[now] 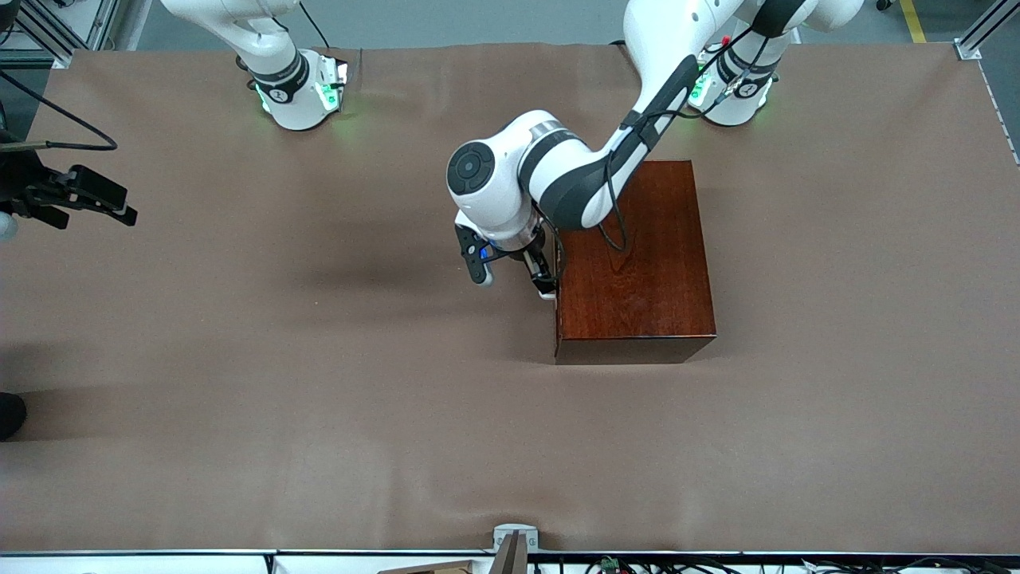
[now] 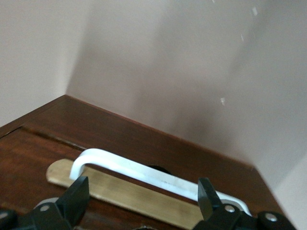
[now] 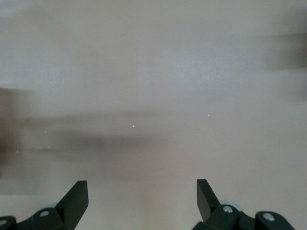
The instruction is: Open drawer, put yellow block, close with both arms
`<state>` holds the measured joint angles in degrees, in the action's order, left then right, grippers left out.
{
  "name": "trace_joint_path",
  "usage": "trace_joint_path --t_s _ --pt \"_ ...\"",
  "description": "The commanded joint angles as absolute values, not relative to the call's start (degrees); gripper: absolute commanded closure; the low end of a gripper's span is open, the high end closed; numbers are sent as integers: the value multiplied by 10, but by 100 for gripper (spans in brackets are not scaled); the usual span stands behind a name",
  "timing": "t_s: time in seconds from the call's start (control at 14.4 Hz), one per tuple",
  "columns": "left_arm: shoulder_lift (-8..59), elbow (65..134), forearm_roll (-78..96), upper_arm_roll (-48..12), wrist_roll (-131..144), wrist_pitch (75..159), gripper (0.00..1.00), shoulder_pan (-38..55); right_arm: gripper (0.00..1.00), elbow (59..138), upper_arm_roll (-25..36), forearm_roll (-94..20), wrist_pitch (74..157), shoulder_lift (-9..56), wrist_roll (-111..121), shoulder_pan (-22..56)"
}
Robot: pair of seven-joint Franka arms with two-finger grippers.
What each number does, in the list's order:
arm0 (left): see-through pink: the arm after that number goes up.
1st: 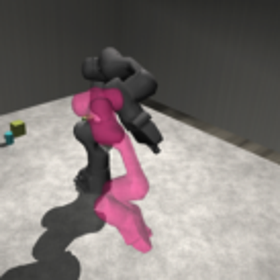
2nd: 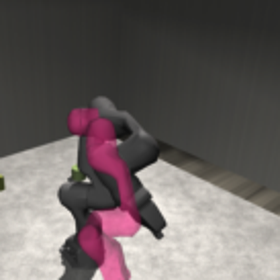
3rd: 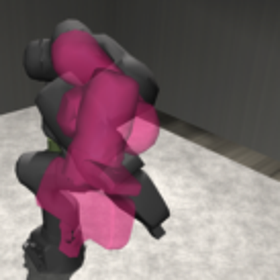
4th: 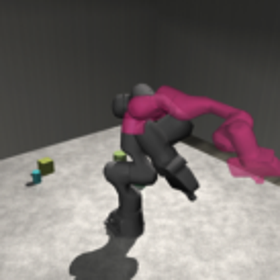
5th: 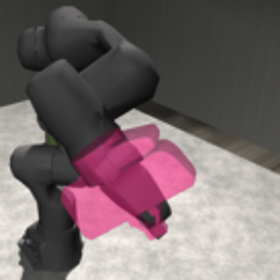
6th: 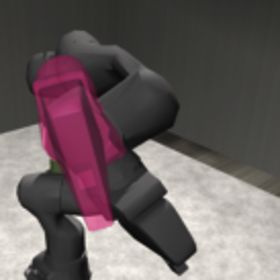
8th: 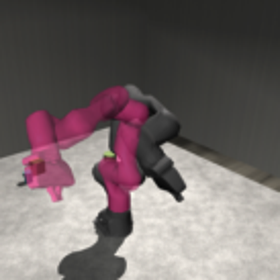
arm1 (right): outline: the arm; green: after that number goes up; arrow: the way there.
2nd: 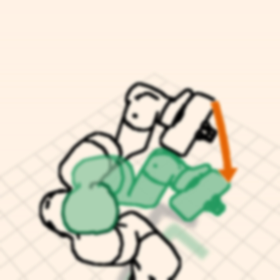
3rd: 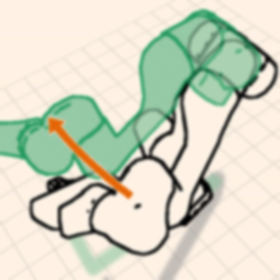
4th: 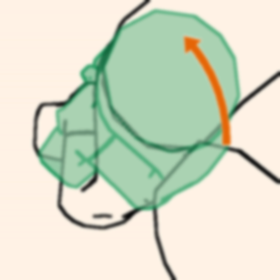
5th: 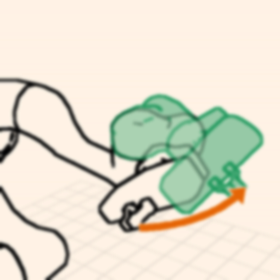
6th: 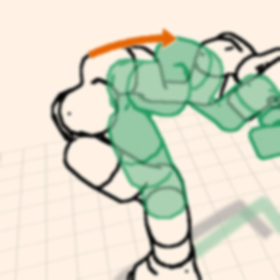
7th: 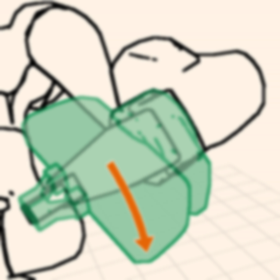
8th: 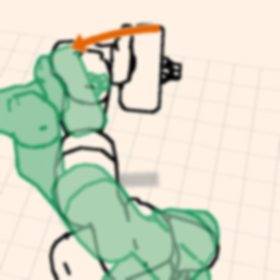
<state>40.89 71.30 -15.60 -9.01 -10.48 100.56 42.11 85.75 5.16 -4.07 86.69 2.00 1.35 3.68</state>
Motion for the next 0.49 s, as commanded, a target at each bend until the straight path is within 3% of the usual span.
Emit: trace_joint_path --t_s 0.0,0.28,0.42 --pt "347 722 -141 -86 -15 1006 0 415 0 853 54 -48 860 18 6 33" --pt "260 728 -70 -79 177 994 0 363 0 852 54 -48 861 18 5 38" --pt "223 729 -64 -80 333 945 0 325 0 852 54 -48 861 18 8 38"
